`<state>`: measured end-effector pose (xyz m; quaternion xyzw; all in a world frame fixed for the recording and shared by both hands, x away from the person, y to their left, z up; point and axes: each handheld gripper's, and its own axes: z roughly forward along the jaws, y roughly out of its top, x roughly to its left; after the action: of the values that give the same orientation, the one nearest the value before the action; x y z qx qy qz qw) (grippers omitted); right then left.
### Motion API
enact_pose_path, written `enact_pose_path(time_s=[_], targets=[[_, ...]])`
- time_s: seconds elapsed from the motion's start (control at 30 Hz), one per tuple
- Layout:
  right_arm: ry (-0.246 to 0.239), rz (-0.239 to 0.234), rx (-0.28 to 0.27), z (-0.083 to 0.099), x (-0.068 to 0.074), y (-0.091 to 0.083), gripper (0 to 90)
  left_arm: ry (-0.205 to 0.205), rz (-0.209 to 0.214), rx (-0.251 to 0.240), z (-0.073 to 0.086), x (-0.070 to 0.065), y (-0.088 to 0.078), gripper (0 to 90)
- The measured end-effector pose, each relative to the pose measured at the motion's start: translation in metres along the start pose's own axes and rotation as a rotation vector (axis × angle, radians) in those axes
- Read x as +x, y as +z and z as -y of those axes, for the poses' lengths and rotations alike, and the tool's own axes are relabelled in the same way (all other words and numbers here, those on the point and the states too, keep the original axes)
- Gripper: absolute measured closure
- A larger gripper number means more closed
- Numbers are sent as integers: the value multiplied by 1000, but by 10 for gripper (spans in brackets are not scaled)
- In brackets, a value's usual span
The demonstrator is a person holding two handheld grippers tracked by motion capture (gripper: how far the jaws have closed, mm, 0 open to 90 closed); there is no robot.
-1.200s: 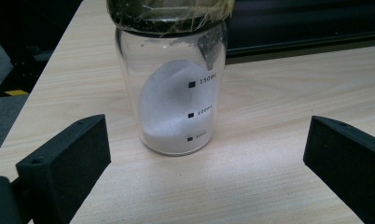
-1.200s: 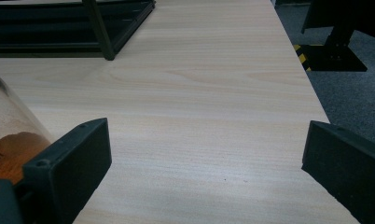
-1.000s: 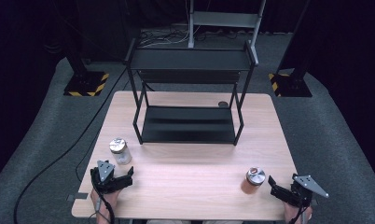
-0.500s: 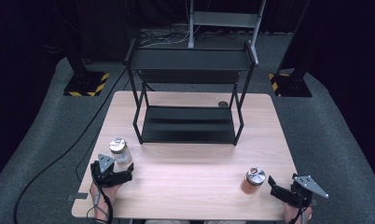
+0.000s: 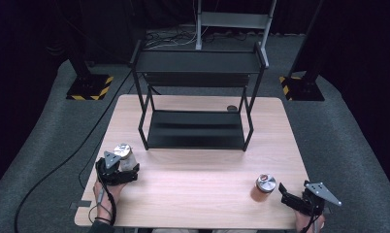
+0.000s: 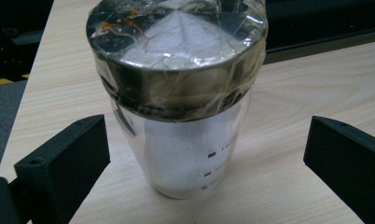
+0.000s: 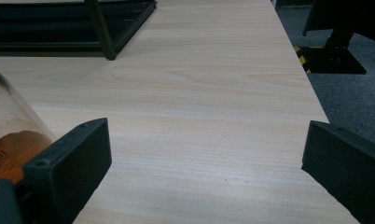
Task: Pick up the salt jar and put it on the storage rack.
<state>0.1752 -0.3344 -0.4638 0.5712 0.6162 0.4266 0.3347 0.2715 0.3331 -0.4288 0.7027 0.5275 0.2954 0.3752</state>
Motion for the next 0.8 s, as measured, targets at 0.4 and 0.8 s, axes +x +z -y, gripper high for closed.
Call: enact_pose_path(time_s=[0.4, 0.8], targets=[[-1, -2, -5, 1, 0, 0, 0, 3, -4, 17, -6, 1, 12, 0], [1, -2, -4, 1, -1, 0, 0, 0, -37, 32, -6, -2, 16, 35]])
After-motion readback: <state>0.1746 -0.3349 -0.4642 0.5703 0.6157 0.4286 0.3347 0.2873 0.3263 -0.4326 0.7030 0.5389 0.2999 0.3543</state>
